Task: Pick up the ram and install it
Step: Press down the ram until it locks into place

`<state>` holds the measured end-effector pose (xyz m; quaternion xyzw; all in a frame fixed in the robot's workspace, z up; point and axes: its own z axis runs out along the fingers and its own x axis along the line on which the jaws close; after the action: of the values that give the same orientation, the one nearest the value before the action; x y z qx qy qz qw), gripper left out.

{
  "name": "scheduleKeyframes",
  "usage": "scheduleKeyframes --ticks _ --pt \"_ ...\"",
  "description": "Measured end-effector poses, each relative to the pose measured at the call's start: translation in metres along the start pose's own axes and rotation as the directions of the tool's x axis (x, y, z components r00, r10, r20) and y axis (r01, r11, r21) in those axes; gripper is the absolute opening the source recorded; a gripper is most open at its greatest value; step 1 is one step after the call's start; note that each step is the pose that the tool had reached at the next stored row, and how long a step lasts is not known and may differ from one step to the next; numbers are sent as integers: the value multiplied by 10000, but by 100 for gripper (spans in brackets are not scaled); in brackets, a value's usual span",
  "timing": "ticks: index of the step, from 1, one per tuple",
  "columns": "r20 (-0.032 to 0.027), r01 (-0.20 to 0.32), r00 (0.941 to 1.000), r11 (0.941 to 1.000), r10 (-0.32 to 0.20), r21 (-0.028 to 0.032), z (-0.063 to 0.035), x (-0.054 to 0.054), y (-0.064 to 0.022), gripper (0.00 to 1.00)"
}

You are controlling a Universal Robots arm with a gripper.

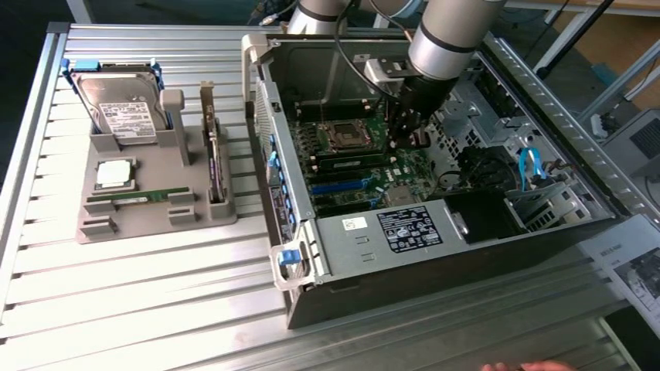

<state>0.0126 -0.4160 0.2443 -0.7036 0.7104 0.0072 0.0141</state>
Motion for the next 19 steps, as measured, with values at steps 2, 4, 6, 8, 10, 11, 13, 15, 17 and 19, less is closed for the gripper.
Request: scheduleKeyframes --ticks 2,4,6,8,10,11,13,15,17,19 --pt "0 0 10000 10000 0 0 0 0 0 10" --pt "2 -2 10000 10000 2 0 1 0 -1 10" --pt "3 -1 10000 10000 1 0 2 -1 -18 10" --pt "3 -1 10000 10000 1 -4 2 -1 -36 10" --pt "2 0 10000 10000 0 -5 2 -1 -51 10" --pt "2 0 10000 10000 0 -5 2 -1 -57 10" --pt "2 -1 10000 10000 1 -5 2 -1 -64 10" --pt "2 -1 10000 10000 1 -4 2 -1 -64 10" --pt "2 -1 10000 10000 1 -4 4 0 -64 10" --pt "3 0 10000 10000 0 -4 15 0 -64 10"
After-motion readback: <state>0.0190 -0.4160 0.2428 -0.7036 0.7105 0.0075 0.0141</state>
